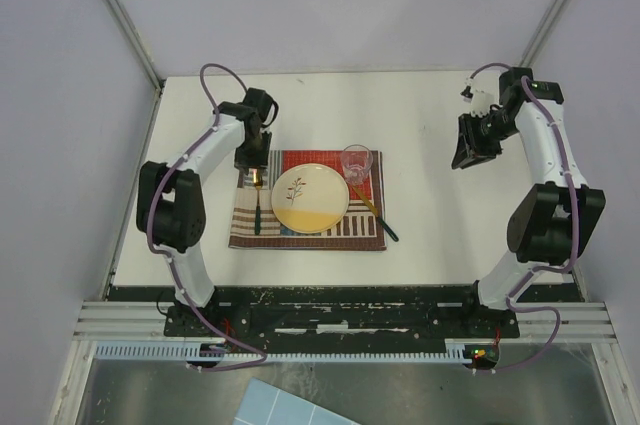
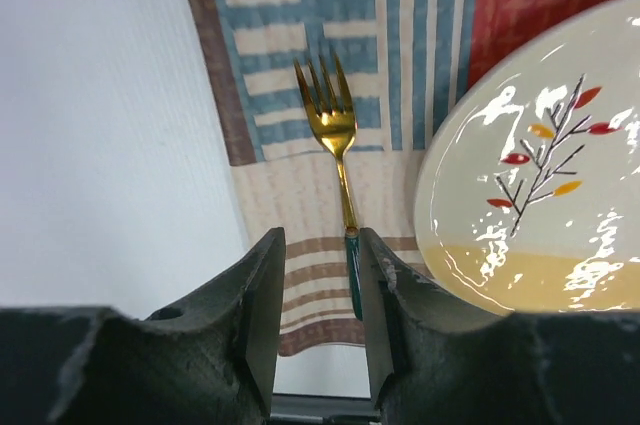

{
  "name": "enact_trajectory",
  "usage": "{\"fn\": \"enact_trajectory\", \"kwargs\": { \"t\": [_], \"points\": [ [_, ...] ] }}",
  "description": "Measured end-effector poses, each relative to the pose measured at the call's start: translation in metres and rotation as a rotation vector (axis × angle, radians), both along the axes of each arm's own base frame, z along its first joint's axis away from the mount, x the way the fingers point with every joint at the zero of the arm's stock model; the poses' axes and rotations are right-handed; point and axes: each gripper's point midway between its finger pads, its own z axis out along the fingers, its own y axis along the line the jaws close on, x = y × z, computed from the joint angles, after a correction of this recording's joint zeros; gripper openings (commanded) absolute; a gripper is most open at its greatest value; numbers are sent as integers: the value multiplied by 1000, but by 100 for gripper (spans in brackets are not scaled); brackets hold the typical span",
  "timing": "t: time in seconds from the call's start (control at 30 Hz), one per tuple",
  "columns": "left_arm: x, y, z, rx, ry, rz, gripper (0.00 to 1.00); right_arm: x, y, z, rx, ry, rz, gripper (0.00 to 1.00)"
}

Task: Set the dinner table for one person
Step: Adjust the fork on the napkin.

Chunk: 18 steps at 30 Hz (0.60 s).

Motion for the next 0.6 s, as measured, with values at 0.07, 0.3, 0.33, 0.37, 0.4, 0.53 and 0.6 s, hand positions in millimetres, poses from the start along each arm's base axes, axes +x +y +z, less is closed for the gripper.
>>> {"fn": "enact_trajectory", "kwargs": {
  "t": [0.07,0.3,0.33,0.37,0.4,0.53,0.6],
  "points": [
    [10,1,13,0,-45,-4,42,-14,8,-5,14,35,30,36],
    [43,27,61,-14,-204,34,44,-73,31,-21,10,109,154,41],
    [47,35,67,-16,-222,50,44,-78,33,-21,9,107,165,41],
    [52,43,73,-18,-240,70,44,-84,37,-21,7,101,183,41],
    [55,51,77,-17,-252,86,44,-91,40,-24,5,101,201,41],
    [64,80,85,-17,-284,154,45,-115,63,-49,-24,139,307,40],
    [64,88,86,-13,-283,157,45,-122,76,-63,-29,162,351,39]
  ]
}}
